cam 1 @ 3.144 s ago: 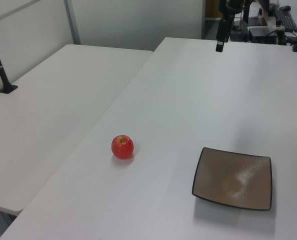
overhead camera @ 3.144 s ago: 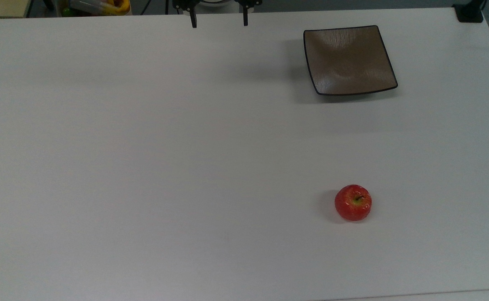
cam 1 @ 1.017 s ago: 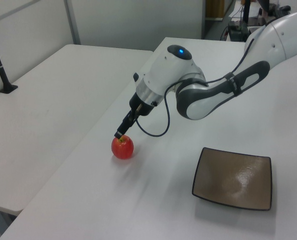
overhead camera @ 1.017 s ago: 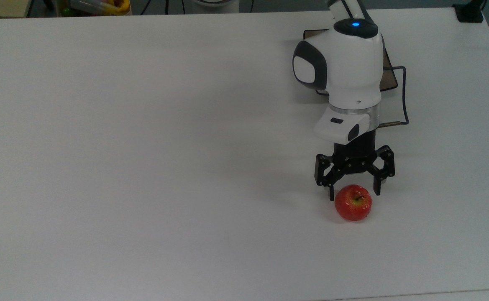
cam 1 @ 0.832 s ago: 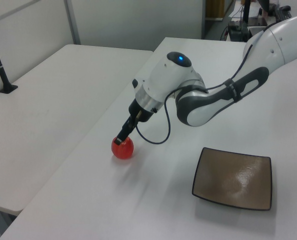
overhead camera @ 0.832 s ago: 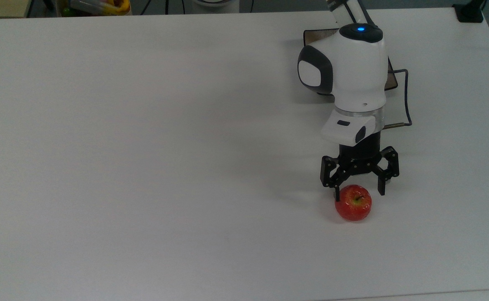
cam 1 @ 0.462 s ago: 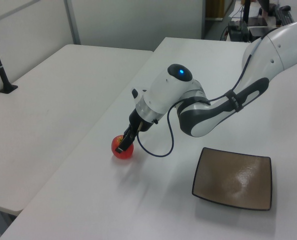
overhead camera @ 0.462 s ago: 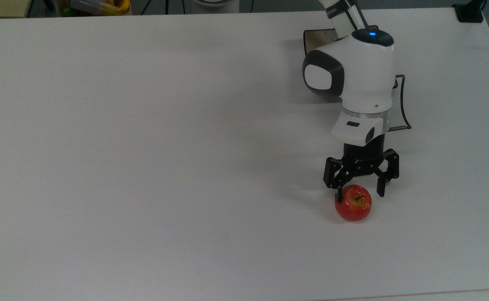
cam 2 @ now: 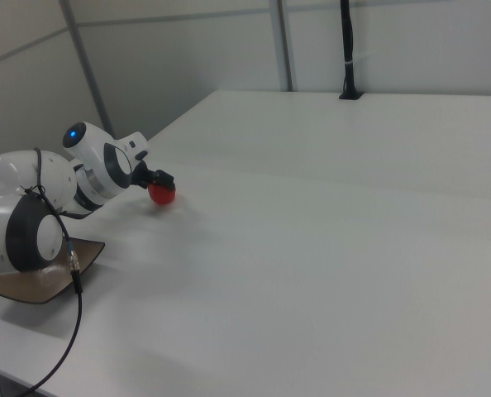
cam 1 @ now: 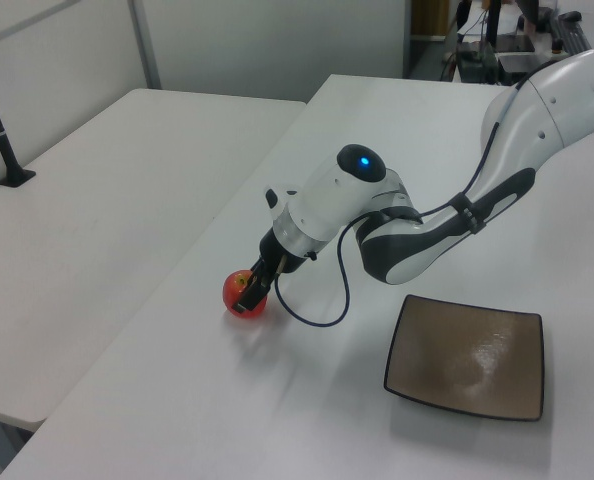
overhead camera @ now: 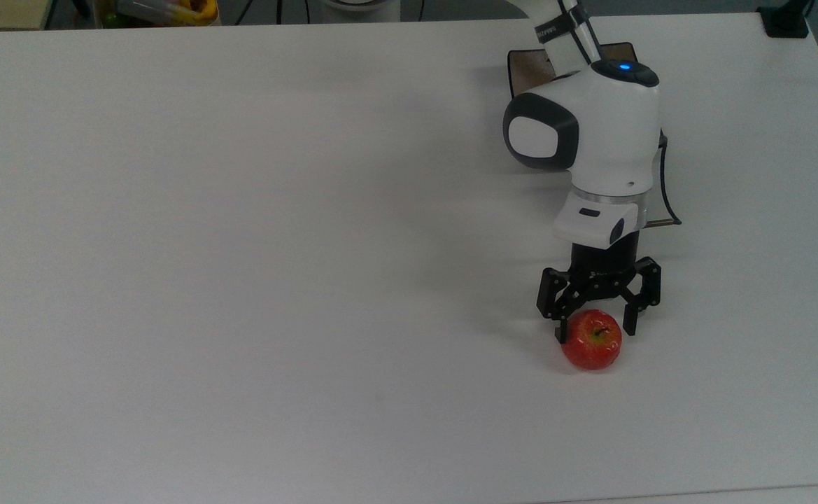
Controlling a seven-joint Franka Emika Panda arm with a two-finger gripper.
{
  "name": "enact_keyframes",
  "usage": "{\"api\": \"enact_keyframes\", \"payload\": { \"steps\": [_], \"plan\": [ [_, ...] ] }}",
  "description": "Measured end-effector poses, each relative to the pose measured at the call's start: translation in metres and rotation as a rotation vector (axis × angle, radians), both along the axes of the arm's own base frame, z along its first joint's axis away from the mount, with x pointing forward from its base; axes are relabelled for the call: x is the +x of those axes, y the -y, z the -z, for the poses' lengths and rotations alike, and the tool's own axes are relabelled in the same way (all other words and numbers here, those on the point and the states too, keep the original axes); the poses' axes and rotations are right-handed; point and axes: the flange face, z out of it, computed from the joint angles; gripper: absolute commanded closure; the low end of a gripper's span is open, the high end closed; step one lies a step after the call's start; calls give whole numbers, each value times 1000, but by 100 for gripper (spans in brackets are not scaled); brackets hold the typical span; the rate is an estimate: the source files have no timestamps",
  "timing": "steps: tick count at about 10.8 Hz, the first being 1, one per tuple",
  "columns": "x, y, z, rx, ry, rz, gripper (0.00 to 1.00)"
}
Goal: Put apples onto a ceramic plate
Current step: 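Close the gripper around the red apple, then lift the red apple up off the table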
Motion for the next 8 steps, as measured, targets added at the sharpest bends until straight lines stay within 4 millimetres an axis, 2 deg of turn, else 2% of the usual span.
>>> {"api": "enact_keyframes", "payload": {
  "steps": [1, 2, 3, 4, 5, 6, 7, 8],
  "plan": [
    [1, 0, 2, -1, 2, 0, 0],
    [3, 0, 4, -1, 5, 1, 7],
    [5, 0, 5, -13, 15, -6, 28],
    [6, -1, 6, -30, 27, -15, 60],
    [6, -1, 7, -43, 34, -22, 79],
    [6, -1, 9, -49, 37, -26, 81],
    [6, -1, 7, -50, 40, -26, 88],
    [6, -1, 8, -50, 39, -27, 88]
  ]
}}
